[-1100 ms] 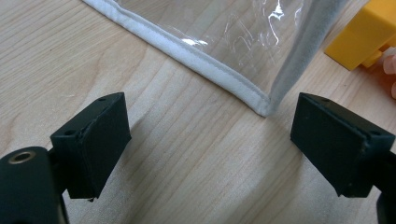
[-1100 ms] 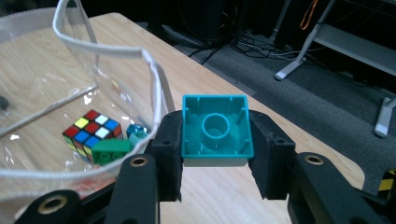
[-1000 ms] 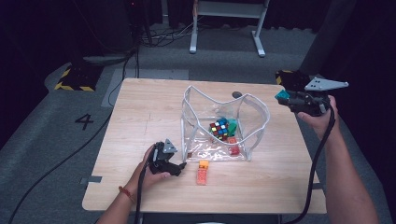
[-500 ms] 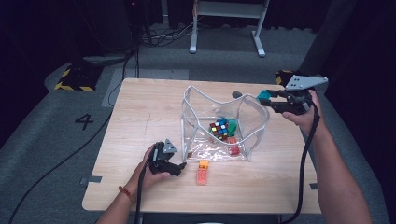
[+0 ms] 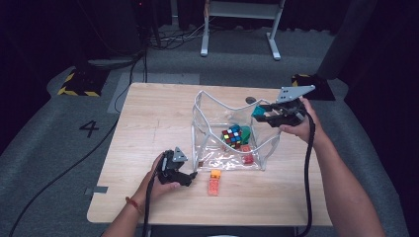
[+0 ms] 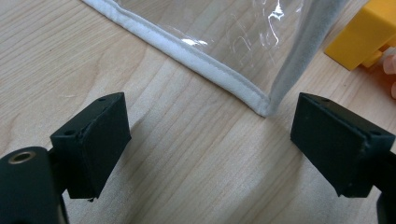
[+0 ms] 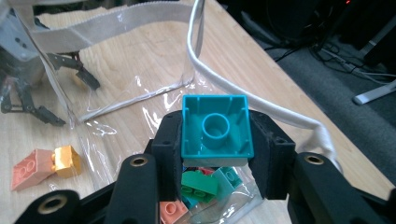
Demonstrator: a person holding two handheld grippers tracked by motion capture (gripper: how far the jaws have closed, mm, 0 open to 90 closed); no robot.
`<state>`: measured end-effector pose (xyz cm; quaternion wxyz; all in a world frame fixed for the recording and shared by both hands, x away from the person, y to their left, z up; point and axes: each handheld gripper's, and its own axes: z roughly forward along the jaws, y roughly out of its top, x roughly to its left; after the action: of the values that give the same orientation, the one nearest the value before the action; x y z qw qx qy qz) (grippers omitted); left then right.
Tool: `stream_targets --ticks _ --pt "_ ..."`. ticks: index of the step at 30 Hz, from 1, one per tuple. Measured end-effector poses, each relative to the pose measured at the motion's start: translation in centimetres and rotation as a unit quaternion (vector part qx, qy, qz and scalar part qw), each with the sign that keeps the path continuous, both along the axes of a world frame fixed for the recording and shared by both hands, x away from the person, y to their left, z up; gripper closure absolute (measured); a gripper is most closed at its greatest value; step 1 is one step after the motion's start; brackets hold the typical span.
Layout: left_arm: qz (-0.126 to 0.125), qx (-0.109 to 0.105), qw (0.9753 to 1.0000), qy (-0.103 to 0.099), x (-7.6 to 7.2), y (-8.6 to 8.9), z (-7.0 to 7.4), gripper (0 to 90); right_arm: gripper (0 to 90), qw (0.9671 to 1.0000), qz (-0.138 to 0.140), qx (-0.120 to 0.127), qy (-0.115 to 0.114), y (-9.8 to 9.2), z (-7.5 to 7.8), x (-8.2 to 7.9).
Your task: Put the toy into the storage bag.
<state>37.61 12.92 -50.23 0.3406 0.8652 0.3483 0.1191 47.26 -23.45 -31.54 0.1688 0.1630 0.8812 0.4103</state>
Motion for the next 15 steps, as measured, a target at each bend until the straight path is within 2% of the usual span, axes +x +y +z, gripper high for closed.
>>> stream_targets --ticks 8,11,15 --pt "0.0 0.0 1.0 0.001 0.0 0.0 0.0 12.0 59.3 0.9985 0.002 -0.052 0.017 1.8 -0.6 1.0" --pt "0.0 0.0 1.0 0.0 0.0 0.0 0.0 12.0 59.3 0.9969 0.004 -0.076 0.02 2.3 -0.7 1.5" --pt "0.0 0.0 1.0 0.001 0.0 0.0 0.0 11.9 59.3 0.9948 0.002 -0.096 0.034 2.8 -1.0 1.9"
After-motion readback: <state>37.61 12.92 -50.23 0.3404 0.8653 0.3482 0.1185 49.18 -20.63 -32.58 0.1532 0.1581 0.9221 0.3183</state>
